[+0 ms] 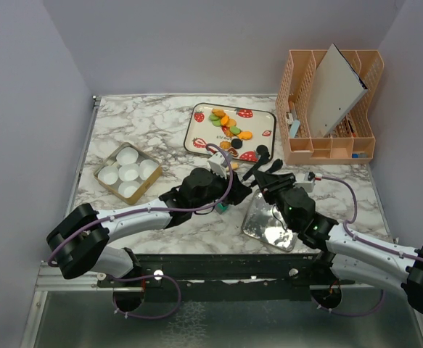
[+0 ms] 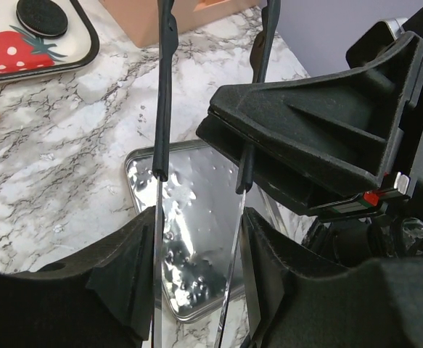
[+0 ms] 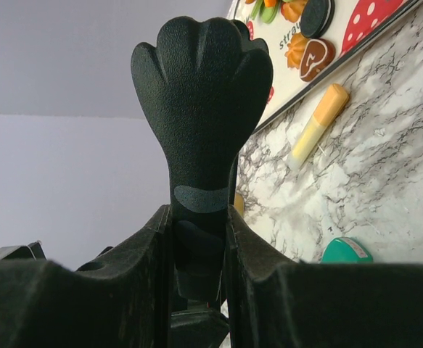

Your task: Pack the cookies

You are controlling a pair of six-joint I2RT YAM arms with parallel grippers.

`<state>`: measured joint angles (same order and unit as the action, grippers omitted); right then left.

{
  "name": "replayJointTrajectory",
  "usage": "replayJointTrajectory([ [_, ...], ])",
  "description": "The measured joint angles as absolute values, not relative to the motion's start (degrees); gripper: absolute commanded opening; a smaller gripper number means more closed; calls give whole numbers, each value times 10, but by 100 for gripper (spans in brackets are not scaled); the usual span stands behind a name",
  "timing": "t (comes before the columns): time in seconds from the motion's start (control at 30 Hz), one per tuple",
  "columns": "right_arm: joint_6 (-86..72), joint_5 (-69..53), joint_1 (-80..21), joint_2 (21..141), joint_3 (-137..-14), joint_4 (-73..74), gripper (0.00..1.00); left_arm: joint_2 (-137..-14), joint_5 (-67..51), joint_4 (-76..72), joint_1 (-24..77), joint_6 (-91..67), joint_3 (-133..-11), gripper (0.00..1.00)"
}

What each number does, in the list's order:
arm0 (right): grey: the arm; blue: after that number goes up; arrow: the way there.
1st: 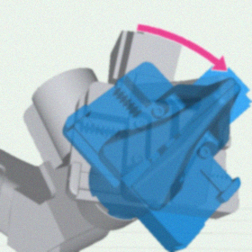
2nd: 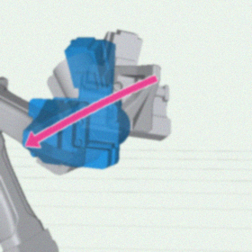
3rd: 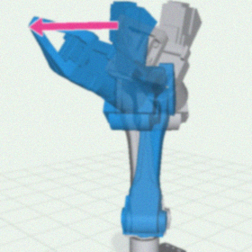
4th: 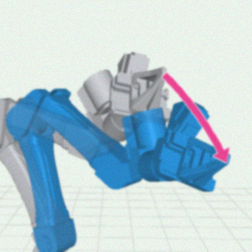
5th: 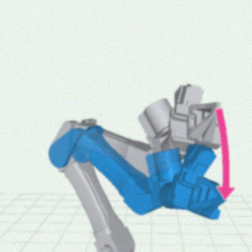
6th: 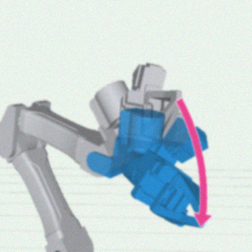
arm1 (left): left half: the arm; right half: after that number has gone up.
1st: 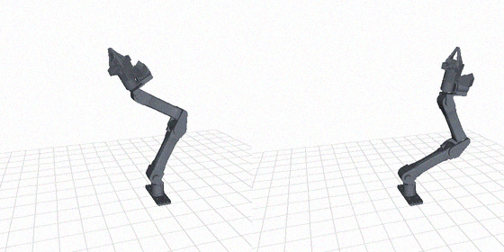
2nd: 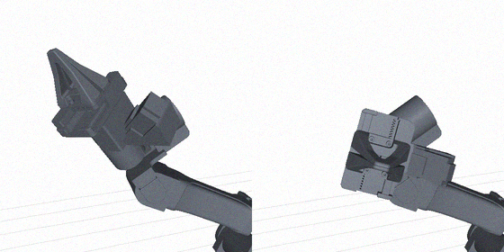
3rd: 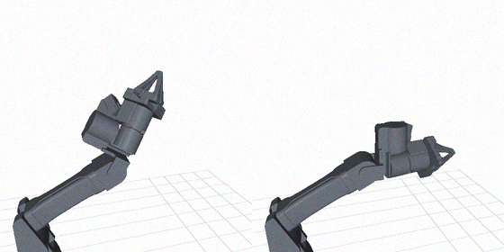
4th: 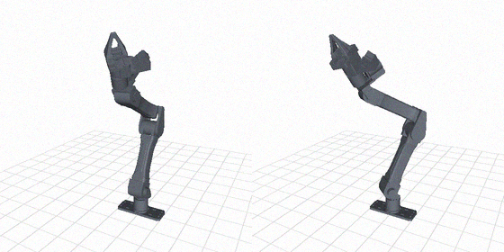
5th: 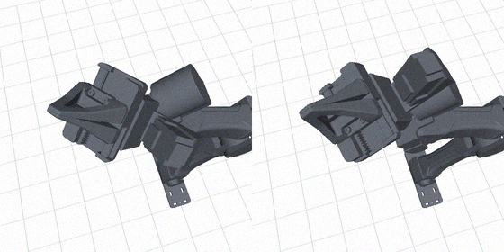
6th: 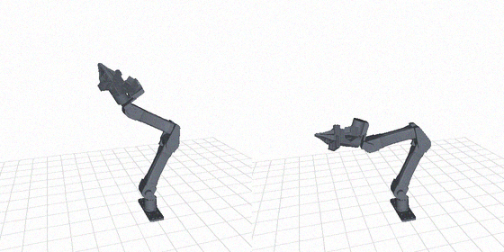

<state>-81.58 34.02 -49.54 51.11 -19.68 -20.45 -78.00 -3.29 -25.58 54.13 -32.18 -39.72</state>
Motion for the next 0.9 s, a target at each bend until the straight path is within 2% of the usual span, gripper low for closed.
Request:
replayJointTrajectory([
  [0.37,-824,332,-495,511,-195,-204,0,-780,-41,-266,541,-312,-392,45],
  [0.47,-825,331,-495,511,-195,-201,2,-780,-44,-272,541,-307,-388,39],
  [0.53,-825,330,-495,511,-195,-200,12,-778,-45,-275,541,-306,-385,33],
  [0.7,-824,325,-495,511,-195,-198,41,-770,-46,-278,541,-308,-376,31],
  [0.8,-824,325,-495,507,-195,-190,54,-767,-44,-279,540,-312,-370,28],
  [0.9,-817,326,-495,494,-195,-177,60,-760,-36,-275,536,-315,-366,28],
])
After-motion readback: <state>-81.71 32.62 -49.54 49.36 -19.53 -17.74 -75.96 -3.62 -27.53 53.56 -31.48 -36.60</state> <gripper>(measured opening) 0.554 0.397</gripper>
